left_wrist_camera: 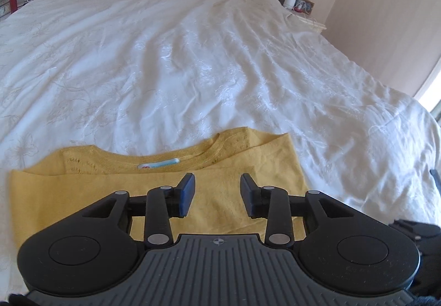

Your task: Fold small clothes

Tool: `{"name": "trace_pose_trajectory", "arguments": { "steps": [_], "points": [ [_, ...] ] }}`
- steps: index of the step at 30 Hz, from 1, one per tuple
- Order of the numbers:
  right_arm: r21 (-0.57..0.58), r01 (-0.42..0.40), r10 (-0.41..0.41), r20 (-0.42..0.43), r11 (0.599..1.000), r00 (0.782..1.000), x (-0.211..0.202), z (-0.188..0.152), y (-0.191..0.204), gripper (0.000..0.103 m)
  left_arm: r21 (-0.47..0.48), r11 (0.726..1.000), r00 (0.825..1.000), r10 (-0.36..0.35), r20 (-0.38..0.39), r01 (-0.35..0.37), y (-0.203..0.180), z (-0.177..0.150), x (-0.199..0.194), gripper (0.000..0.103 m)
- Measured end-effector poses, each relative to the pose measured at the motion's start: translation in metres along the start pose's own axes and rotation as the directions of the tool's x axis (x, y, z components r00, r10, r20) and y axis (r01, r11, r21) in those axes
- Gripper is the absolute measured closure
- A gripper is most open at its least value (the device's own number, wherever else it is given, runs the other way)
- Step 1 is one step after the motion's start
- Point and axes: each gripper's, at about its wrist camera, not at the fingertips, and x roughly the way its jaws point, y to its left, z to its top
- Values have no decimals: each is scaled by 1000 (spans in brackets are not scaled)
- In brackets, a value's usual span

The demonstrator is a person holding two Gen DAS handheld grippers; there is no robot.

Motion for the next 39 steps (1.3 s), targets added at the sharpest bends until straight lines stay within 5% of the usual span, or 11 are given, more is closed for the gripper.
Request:
{"name": "trace_pose_trajectory", "arguments": {
  "steps": [5, 6, 8, 13, 33, 35, 37, 39],
  "points": [
    [-17, 7, -7, 8, 1000, 1000, 24, 18, 13, 3, -50, 986, 984, 156, -85, -160, 46, -37, -9, 68],
    [-15, 9, -9, 9, 1000, 1000, 30, 22, 14, 6, -71, 980, 978, 176, -109, -184, 57, -44, -10, 68],
    [1, 21, -21, -2, 1000, 1000, 43, 31, 13, 28, -111, 966, 965, 214, -153, -232, 79, -58, -12, 68],
    [7, 36, -35, -47, 999, 998, 73, 51, 10, 38, -204, 925, 935, 276, -221, -321, 123, -82, -16, 68],
    [44, 44, -37, -143, 998, 989, 127, 65, -9, 43, -313, 888, 927, 256, -274, -338, 153, -95, 29, 62],
    [45, 48, -41, -150, 998, 988, 131, 64, -11, 56, -318, 886, 928, 255, -272, -337, 154, -96, 29, 61],
    [48, 45, -38, -154, 998, 987, 132, 65, -11, 86, -326, 884, 929, 253, -269, -335, 154, -97, 29, 61],
    [51, 10, -2, -146, 999, 989, 128, 66, -8, 89, -330, 883, 930, 253, -266, -335, 154, -98, 28, 61]
  ]
}}
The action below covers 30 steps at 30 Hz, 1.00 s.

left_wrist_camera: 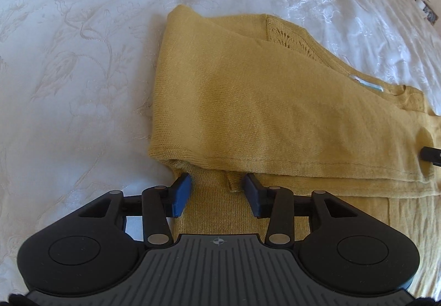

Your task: Fold small clothes

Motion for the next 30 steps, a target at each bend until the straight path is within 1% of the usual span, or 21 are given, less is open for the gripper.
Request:
{"name": "trace_pose_trajectory", "arguments": {
  "steps": [1, 3, 6, 8, 9, 11, 14, 16, 19, 21, 24, 25, 26, 27, 28, 29, 30],
  "points": [
    [-14, -15, 15, 9, 1000, 1000, -5, 1, 4, 89, 1, 1000, 1000, 1, 1, -1, 0, 0, 0, 61],
    [-41, -71, 72, 24, 997, 997, -19, 5, 14, 90, 5, 1000, 1000, 2, 4, -2, 0, -1, 0, 61],
    [-101, -164, 172, 74, 981, 982, -57, 14, 30, 90, 4, 1000, 1000, 1, 5, -1, 0, 0, 0, 60],
    [-137, -176, 192, 116, 975, 974, -80, 19, 33, 90, 1, 1000, 1000, 0, 5, 0, 1, 0, 0, 60],
    [-143, -161, 180, 138, 977, 974, -89, 21, 32, 90, -1, 1000, 1000, 0, 6, 0, 0, -1, 0, 60],
    [-119, -122, 139, 145, 985, 980, -91, 25, 20, 90, -2, 1000, 1000, 0, 8, 0, 0, -1, 0, 60],
    [-100, 14, -1, 124, 995, 992, -71, 25, -4, 90, -2, 1000, 1000, 1, 11, -1, -1, -2, 0, 60],
    [-80, 72, -66, 82, 994, 994, -52, 24, -21, 90, -1, 1000, 1000, 2, 10, -2, -1, -2, 0, 59],
    [-58, 97, -94, 43, 994, 995, -33, 22, -30, 89, 3, 1000, 1000, -1, 7, 1, 0, -1, 0, 59],
    [-59, 118, -116, 34, 991, 993, -27, 19, -31, 82, 6, 1000, 1000, -4, 5, 4, 1, 0, 0, 59],
    [-59, 157, -156, 23, 986, 988, -22, 14, -35, 79, 18, 1000, 1000, -12, 6, 12, 0, -1, 1, 57],
    [-64, 175, -174, 18, 983, 985, -20, 12, -36, 72, 23, 1000, 1000, -17, 6, 17, 0, -2, 1, 55],
    [-71, 194, -194, 12, 978, 981, -18, 10, -37, 60, 28, 999, 1000, -20, 6, 20, -1, -2, 2, 52],
    [-77, 216, -216, 7, 973, 976, -16, 7, -38, 54, 35, 999, 1000, -25, 5, 25, -2, -2, 2, 50],
    [-79, 226, -226, 4, 971, 974, -16, 5, -40, 48, 42, 999, 1000, -29, 3, 29, -3, -2, 3, 46],
    [-78, 232, -233, 0, 970, 973, -15, 3, -42, 45, 53, 998, 999, -35, -2, 35, -5, -2, 4, 40],
    [-73, 237, -238, -2, 969, 971, -16, 1, -44, 44, 65, 997, 999, -42, -9, 42, -7, -1, 5, 36]
  ]
}}
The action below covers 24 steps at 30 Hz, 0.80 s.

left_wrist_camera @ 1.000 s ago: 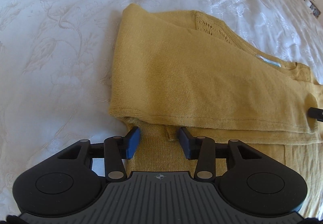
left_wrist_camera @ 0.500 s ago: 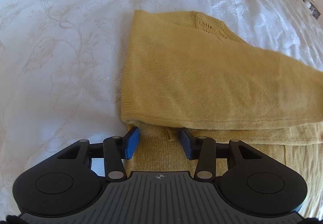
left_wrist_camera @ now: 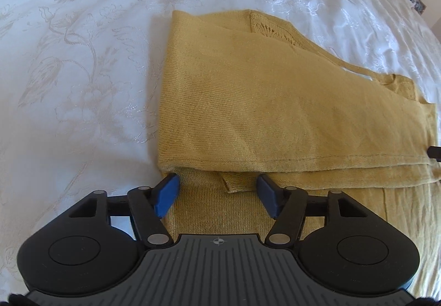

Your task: Fold small clothes

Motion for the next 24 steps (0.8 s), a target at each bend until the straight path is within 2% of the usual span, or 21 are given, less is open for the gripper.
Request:
{"name": "trace_pose_trajectory", "arguments": {
  "steps": [2, 3, 5, 8, 13, 18, 24],
  "points": [
    [15, 2, -2, 5, 1000, 1000, -4, -4, -4, 39, 26, 1000, 1000, -14, -16, 14, -5, 1, 4, 18],
    [21, 0, 0, 8, 1000, 1000, -6, -6, -5, 38, 50, 999, 1000, -15, -28, 16, -10, 2, 7, 13],
    [28, -8, 7, 20, 1000, 1000, -14, -9, -7, 31, 93, 996, 999, -5, -47, 10, -18, 3, 12, 0],
    [33, -27, 25, 49, 999, 998, -28, -15, -8, 23, 133, 991, 998, 28, -54, -21, -28, 2, 17, 0],
    [34, -77, 74, 92, 996, 993, -50, -30, -5, 3, 124, 992, 998, 39, -46, -33, -34, 0, 9, 0],
    [-6, -103, 103, 106, 995, 989, -67, -53, 1, 1, 132, 989, 997, 66, -24, -63, -35, -22, -21, 0],
    [-62, -136, 142, 99, 989, 985, -85, -88, -1, 1, 113, 990, 995, 92, -24, -89, -33, -68, -55, 0]
  ]
}}
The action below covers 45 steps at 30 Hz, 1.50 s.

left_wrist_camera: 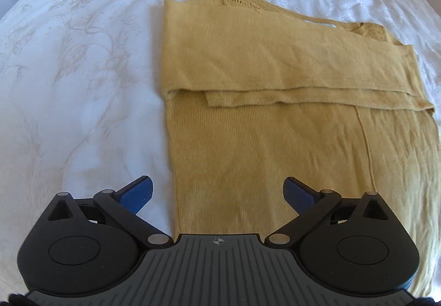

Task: Fold small clothes
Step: 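Move both open grippers to the sweater hem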

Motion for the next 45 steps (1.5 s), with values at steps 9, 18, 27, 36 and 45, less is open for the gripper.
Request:
{"name": "trace_pose_trajectory", "arguments": {
  "steps": [9, 18, 27, 36, 45],
  "points": [
    [-96, -81, 77, -45, 992, 996, -28, -56, -1, 1, -93, 995, 999, 37, -22, -39, 2, -76, -35, 0],
    [-136, -120, 108, -91, 983, 990, -48, -100, -1, 0, -138, 990, 999, 34, 35, -29, 1, -125, -59, 1],
    [-29, -47, 46, -48, 998, 998, -73, -140, 9, 0, -82, 996, 992, -12, 122, 22, 11, -139, -72, 18],
    [-15, -21, 22, 6, 1000, 1000, -98, -174, 32, 0, -41, 999, 974, 31, 224, -23, 16, -164, -108, 21],
    [-24, 29, -25, 164, 999, 986, -126, -201, 55, 1, 59, 997, 967, 42, 253, -59, 8, -192, -117, 21]
  ]
}}
